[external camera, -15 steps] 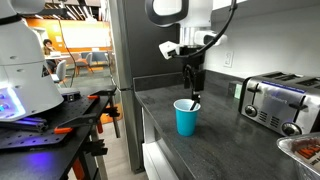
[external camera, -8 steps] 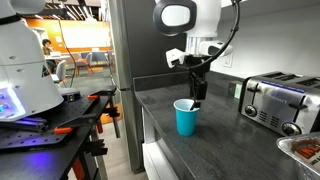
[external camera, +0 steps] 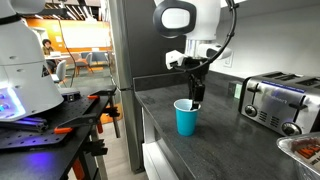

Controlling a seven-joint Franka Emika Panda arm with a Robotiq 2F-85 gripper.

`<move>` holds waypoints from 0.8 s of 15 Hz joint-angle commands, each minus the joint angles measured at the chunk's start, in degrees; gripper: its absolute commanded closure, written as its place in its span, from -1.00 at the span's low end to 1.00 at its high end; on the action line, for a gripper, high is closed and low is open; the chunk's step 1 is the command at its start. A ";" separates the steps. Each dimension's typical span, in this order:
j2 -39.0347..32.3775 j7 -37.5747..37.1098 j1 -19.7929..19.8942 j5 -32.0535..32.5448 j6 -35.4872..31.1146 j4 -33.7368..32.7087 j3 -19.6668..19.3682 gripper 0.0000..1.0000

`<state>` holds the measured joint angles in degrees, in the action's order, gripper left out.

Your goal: Take the marker from the cup and put it on the countertop

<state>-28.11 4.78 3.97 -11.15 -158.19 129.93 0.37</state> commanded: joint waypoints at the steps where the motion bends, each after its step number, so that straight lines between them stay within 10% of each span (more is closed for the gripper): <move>1: -0.77 -0.38 0.70 0.87 1.22 -0.75 1.00 -0.29; 12: 4.38 -2.76 -2.02 4.17 0.74 4.15 -0.60 -0.23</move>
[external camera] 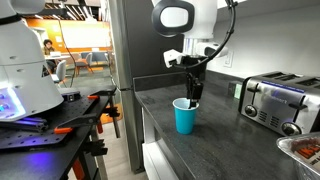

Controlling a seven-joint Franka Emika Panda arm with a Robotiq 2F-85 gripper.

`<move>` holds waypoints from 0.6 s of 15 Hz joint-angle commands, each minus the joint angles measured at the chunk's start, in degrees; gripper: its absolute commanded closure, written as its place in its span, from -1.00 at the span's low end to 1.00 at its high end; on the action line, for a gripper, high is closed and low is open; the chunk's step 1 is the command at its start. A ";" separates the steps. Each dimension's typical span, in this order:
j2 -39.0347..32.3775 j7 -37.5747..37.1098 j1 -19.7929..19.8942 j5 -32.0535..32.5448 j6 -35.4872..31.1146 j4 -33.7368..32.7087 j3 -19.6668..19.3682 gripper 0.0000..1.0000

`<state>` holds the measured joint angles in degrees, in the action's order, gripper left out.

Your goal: Take the marker from the cup and put it on the countertop

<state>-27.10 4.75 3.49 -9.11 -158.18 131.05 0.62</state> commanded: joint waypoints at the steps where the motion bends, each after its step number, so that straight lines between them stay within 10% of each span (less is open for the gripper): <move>1: 4.10 -3.23 -2.01 2.47 0.82 3.80 -1.00 -0.21; 9: 4.47 -2.71 -1.47 2.66 0.43 4.75 0.36 -0.03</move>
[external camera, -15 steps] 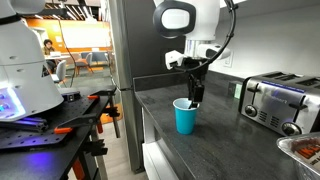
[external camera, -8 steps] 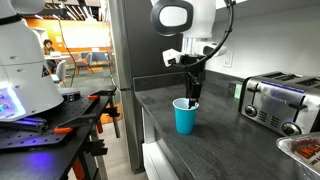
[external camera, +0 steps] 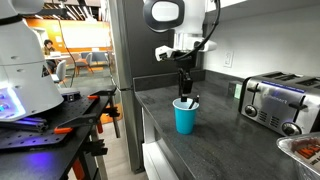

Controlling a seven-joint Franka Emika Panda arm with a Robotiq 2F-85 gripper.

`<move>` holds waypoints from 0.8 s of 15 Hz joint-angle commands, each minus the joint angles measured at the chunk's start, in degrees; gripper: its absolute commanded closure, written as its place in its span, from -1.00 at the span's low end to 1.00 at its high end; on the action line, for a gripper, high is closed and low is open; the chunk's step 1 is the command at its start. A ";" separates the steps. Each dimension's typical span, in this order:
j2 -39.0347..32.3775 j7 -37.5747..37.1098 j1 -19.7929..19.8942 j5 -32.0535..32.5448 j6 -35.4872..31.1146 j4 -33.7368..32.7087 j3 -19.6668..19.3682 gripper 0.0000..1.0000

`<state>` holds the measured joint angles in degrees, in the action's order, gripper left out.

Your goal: Take the marker from the cup and put it on the countertop

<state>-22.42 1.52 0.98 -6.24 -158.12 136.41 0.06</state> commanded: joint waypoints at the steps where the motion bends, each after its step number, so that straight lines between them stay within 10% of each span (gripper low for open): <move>1: -0.82 0.80 1.24 -0.29 0.25 -1.13 1.08 -0.02; 12: -8.00 1.34 3.47 -1.75 -1.21 -6.64 2.85 0.12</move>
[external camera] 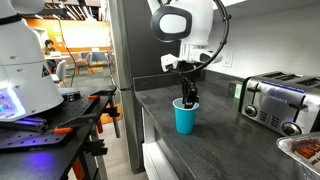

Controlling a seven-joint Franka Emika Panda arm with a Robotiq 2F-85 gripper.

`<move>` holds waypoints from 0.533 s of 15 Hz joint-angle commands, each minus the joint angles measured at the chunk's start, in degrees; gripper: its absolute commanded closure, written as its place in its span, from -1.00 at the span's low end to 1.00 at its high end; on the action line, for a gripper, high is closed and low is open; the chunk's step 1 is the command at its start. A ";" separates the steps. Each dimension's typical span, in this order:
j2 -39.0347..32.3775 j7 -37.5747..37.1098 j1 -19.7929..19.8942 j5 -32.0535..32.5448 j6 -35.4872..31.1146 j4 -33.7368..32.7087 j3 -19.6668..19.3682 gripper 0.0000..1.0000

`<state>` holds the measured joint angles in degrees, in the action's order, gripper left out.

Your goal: Take the marker from the cup and put it on the countertop

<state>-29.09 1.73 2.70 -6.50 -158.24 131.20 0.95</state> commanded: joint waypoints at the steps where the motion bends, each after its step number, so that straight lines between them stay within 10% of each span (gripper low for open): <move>1: -1.79 1.31 1.98 -1.63 -1.84 -1.71 2.34 0.11; 8: -3.97 0.26 2.12 -0.64 -7.26 -2.43 2.02 0.43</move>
<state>-32.40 1.78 4.06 -6.86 -163.37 129.01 2.48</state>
